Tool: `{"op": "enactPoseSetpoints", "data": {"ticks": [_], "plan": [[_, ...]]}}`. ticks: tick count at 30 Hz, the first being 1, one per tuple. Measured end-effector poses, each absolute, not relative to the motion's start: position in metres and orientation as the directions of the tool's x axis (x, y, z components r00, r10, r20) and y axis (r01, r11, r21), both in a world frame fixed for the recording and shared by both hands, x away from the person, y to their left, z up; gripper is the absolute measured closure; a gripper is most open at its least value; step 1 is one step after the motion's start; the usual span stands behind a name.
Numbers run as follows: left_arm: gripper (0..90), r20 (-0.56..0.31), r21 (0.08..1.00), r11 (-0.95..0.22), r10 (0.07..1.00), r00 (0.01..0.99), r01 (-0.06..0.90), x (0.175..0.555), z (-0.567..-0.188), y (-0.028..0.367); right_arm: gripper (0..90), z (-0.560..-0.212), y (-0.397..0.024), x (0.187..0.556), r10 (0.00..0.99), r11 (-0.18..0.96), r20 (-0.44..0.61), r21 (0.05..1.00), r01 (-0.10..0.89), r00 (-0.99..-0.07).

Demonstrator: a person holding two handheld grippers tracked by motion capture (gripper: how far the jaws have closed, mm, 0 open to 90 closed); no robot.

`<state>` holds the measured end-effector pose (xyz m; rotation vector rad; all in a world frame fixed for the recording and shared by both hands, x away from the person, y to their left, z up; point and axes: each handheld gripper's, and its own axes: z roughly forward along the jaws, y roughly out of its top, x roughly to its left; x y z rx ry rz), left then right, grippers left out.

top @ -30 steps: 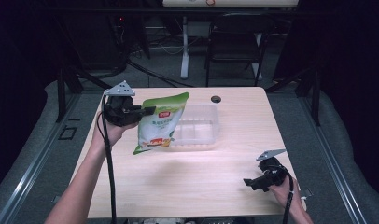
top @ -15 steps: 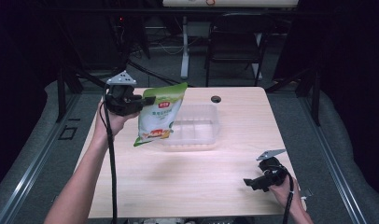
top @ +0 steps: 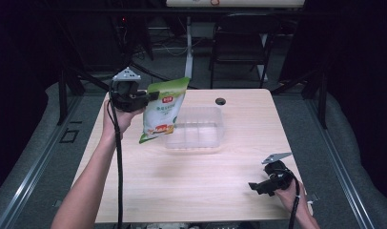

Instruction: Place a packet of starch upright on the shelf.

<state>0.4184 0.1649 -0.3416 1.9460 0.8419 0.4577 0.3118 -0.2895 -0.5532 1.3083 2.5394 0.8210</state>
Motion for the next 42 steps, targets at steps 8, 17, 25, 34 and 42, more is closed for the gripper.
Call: {"op": "enactPoseSetpoints", "data": {"ticks": [8,17,25,34,42], "plan": [[89.7,-0.052,0.883,-0.273,0.753,0.657,0.383,0.428,-0.347,0.160,3.7,-0.553,-0.290,0.312,0.795,0.464,0.093,0.543,0.700,-0.599],[89.7,-0.052,0.890,-0.244,0.787,0.615,0.386,0.438,-0.353,0.152,3.7,-0.553,-0.290,0.312,0.792,0.464,0.095,0.548,0.696,-0.603],[89.7,-0.059,0.893,-0.225,0.799,0.598,0.389,0.445,-0.362,0.144,3.7,-0.553,-0.291,0.312,0.791,0.465,0.096,0.548,0.695,-0.605],[89.6,-0.071,0.899,-0.196,0.817,0.572,0.392,0.454,-0.375,0.134,3.7,-0.552,-0.291,0.312,0.788,0.468,0.101,0.543,0.698,-0.607],[89.6,-0.074,0.906,-0.182,0.821,0.566,0.383,0.460,-0.386,0.128,3.8,-0.552,-0.291,0.311,0.785,0.470,0.101,0.544,0.695,-0.611]]}}
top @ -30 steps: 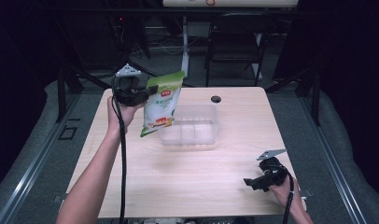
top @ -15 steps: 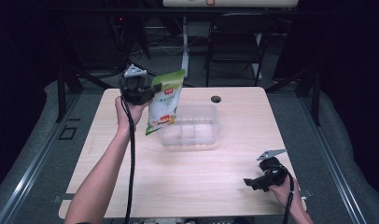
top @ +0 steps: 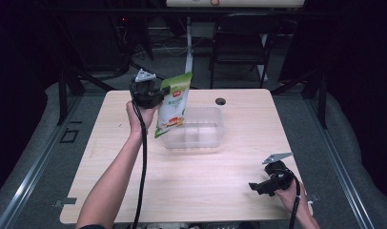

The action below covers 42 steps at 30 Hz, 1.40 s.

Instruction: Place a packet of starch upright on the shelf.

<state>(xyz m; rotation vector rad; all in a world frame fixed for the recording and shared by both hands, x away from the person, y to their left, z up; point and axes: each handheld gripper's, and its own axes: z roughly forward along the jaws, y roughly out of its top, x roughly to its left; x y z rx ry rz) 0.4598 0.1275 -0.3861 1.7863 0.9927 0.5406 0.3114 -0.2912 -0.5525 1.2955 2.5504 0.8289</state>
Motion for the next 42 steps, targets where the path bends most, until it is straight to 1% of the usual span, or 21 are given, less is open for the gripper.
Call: {"op": "enactPoseSetpoints", "data": {"ticks": [4,5,11,20,21,23,31,37,42], "plan": [[89.5,-0.087,0.911,-0.158,0.830,0.551,0.381,0.462,-0.391,0.124,3.8,-0.553,-0.291,0.312,0.785,0.472,0.101,0.542,0.695,-0.611],[89.5,-0.076,0.911,-0.165,0.834,0.546,0.377,0.463,-0.392,0.122,3.8,-0.553,-0.291,0.311,0.785,0.468,0.106,0.545,0.696,-0.611],[89.5,-0.079,0.920,-0.141,0.846,0.528,0.365,0.466,-0.401,0.116,3.8,-0.553,-0.291,0.311,0.786,0.464,0.105,0.550,0.695,-0.609],[89.5,-0.113,0.935,-0.073,0.865,0.489,0.347,0.470,-0.417,0.118,3.8,-0.552,-0.291,0.311,0.784,0.466,0.108,0.549,0.694,-0.612],[89.5,-0.117,0.938,-0.066,0.864,0.489,0.341,0.469,-0.420,0.119,3.8,-0.551,-0.292,0.311,0.786,0.479,0.088,0.540,0.692,-0.612],[89.5,-0.125,0.943,-0.049,0.865,0.486,0.329,0.469,-0.424,0.121,3.9,-0.553,-0.291,0.311,0.783,0.459,0.114,0.557,0.692,-0.611],[89.3,-0.105,0.937,-0.077,0.869,0.483,0.341,0.464,-0.438,0.122,3.9,-0.554,-0.290,0.311,0.783,0.458,0.120,0.553,0.696,-0.610],[89.0,-0.105,0.934,-0.081,0.869,0.484,0.348,0.461,-0.440,0.126,3.9,-0.554,-0.291,0.311,0.781,0.457,0.121,0.556,0.694,-0.612],[89.2,-0.068,0.915,-0.148,0.859,0.507,0.375,0.456,-0.440,0.127,3.9,-0.553,-0.291,0.311,0.785,0.463,0.109,0.552,0.694,-0.610]]}}
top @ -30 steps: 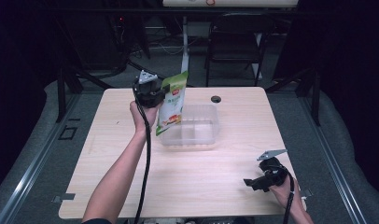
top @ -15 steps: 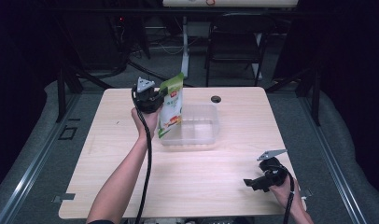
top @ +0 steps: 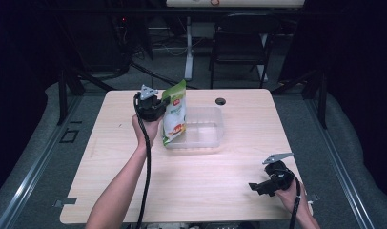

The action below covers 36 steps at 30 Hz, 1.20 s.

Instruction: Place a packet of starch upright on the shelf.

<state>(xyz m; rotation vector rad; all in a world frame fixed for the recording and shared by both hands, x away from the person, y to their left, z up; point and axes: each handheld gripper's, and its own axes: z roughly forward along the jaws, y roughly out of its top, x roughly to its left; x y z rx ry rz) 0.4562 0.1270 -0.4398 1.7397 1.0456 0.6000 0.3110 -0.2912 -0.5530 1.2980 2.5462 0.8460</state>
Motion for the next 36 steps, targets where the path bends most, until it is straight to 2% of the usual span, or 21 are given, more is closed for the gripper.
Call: {"op": "enactPoseSetpoints", "data": {"ticks": [13,36], "plan": [[88.9,-0.044,0.872,-0.224,0.849,0.527,0.435,0.449,-0.443,0.141,3.9,-0.553,-0.291,0.311,0.782,0.470,0.107,0.545,0.695,-0.614],[88.9,-0.042,0.854,-0.215,0.879,0.474,0.473,0.436,-0.464,0.161,3.9,-0.553,-0.291,0.312,0.787,0.461,0.112,0.547,0.698,-0.607]]}}
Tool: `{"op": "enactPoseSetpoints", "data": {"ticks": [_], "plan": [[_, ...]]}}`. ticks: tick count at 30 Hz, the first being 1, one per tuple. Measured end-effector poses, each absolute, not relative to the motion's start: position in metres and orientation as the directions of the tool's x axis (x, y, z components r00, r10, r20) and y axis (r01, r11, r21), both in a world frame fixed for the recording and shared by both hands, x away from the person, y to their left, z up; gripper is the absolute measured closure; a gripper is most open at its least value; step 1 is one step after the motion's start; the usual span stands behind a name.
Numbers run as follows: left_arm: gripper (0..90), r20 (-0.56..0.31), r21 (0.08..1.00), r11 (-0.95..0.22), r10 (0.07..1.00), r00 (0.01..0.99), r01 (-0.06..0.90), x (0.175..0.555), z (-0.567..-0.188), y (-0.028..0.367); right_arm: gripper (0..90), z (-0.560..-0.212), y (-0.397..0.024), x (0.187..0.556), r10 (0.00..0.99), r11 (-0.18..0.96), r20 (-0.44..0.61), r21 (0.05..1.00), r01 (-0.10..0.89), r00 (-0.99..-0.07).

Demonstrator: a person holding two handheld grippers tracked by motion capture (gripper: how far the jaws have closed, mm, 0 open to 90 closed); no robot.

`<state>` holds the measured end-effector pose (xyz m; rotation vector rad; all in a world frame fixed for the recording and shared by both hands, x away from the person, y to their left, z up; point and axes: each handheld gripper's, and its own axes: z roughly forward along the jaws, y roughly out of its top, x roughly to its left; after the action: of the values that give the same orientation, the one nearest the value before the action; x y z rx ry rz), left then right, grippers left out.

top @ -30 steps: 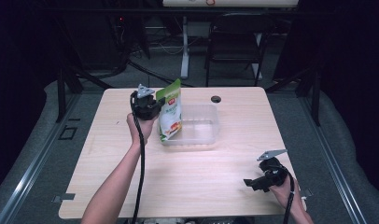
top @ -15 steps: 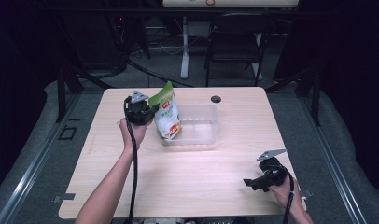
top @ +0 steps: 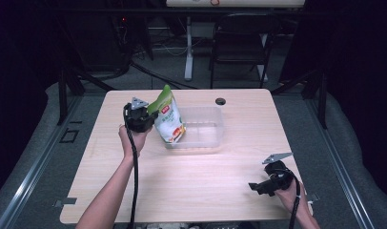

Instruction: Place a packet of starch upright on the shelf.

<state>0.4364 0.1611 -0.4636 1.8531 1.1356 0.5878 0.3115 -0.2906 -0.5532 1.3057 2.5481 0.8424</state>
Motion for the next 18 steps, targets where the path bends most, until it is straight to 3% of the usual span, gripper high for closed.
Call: {"op": "enactPoseSetpoints", "data": {"ticks": [18], "plan": [[88.0,-0.146,0.841,-0.128,0.882,0.448,0.526,0.437,-0.482,0.176,3.9,-0.553,-0.289,0.311,0.784,0.461,0.116,0.551,0.696,-0.610]]}}
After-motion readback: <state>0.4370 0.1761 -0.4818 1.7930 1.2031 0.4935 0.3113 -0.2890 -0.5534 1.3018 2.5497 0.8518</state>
